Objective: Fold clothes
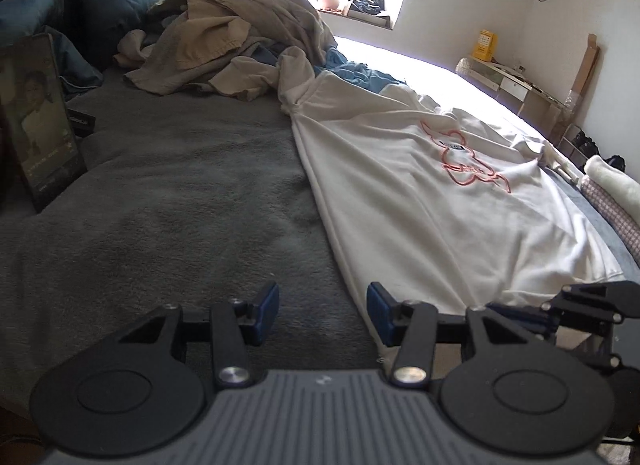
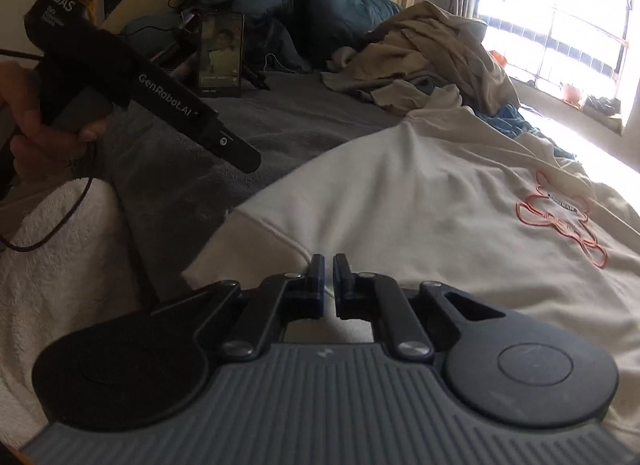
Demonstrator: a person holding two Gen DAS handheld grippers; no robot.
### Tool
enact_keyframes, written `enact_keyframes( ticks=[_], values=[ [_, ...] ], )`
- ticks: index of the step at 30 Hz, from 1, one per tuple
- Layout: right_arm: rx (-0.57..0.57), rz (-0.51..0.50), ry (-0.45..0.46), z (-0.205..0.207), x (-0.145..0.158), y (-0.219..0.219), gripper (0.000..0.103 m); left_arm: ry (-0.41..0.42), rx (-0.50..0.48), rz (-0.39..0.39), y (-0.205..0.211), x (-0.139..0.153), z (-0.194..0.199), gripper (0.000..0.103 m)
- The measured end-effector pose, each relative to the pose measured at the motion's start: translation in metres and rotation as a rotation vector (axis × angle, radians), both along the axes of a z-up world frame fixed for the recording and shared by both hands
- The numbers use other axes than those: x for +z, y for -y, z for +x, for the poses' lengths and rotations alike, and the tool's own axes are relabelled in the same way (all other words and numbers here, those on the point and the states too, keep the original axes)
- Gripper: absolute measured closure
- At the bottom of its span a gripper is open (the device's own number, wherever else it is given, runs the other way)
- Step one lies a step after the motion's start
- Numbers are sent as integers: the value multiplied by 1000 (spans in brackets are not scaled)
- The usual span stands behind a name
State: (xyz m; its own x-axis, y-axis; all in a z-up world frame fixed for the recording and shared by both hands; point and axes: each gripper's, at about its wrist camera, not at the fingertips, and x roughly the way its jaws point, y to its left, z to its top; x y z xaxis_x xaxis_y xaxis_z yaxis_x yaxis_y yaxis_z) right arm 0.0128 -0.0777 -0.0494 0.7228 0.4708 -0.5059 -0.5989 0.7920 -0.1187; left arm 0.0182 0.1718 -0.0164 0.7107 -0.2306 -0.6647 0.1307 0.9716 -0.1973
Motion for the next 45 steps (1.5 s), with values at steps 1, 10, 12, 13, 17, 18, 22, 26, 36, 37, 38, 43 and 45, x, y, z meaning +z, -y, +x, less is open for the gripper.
enact_keyframes(
  ticks=[1, 10, 12, 13, 17, 18, 22, 26, 36, 37, 38, 43, 45],
  values=[
    [-34, 27, 2, 12, 8, 4, 98, 4, 17, 10, -7, 6, -2, 53],
    [177, 27, -75, 28, -29, -101, 98, 114, 137, 133, -46, 66, -11, 51],
    [293, 58, -76, 4, -27, -117, 99, 125, 133, 112, -45, 66, -5, 50],
    [316, 84, -80, -3, -22, -115, 99, 128, 117, 85, -41, 63, -1, 50],
    [79, 161, -25, -4, 10, -31, 99, 154, 9, -23, -9, 49, 14, 50],
    [-25, 183, -11, -2, 16, 3, 99, 156, -36, -51, 4, 43, 18, 51],
    [-471, 182, 22, -7, 23, 136, 97, 105, -201, -109, 56, 10, 28, 50],
    [-727, 96, -111, -33, -4, 216, 94, -12, -269, -33, 92, -34, 28, 51],
    [-777, 399, -144, -50, 29, 284, 93, 24, -159, -1, 62, -9, 28, 48],
    [-771, 398, -127, -36, 29, 285, 93, 31, -144, -16, 63, -7, 35, 47],
    [-765, 398, -110, -22, 28, 287, 93, 30, -129, -39, 64, -7, 41, 46],
    [-853, 337, -185, 14, -9, 305, 93, -33, -25, -110, 44, -29, 60, 56],
    [-892, 336, -214, -1, -22, 314, 95, -5, 18, -80, 35, -27, 60, 53]
  ],
)
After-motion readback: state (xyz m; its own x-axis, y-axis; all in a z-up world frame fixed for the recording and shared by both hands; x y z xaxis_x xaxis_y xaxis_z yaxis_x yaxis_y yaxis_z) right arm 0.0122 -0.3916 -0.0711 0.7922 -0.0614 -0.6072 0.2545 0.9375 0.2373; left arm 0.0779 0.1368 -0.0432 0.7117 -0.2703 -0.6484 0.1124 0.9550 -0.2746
